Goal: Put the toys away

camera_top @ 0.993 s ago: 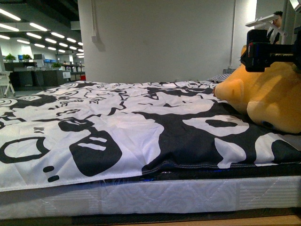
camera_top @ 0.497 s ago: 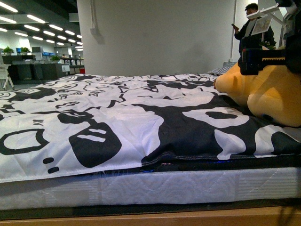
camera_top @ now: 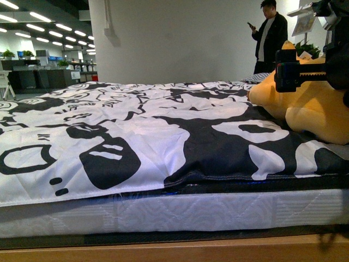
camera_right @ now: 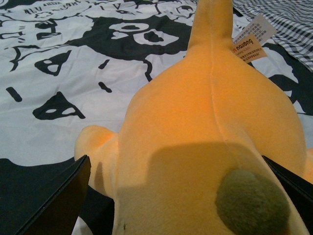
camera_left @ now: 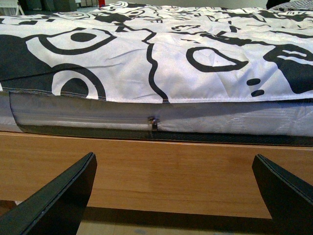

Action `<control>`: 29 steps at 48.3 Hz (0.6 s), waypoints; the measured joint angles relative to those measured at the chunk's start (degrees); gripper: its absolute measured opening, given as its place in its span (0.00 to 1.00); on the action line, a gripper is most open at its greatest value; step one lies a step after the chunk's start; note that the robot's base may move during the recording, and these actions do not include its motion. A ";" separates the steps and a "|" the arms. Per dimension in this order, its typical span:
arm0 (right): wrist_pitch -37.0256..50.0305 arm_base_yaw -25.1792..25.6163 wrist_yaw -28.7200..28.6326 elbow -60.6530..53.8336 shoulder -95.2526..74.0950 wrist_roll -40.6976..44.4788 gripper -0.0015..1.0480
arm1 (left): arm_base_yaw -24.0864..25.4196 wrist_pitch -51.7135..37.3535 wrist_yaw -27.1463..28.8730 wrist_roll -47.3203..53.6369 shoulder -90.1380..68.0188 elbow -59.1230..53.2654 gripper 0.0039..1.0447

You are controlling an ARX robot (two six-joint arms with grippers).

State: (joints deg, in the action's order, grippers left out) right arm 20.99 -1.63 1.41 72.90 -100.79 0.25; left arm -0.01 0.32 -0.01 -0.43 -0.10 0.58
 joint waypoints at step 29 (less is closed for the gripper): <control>3.41 0.98 -0.20 -7.96 5.51 2.54 0.20 | 0.02 0.00 0.00 0.00 0.00 0.00 0.95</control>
State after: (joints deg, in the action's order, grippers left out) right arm 24.40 -0.64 1.21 64.95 -95.29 2.79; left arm 0.01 0.32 -0.01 -0.43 -0.10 0.58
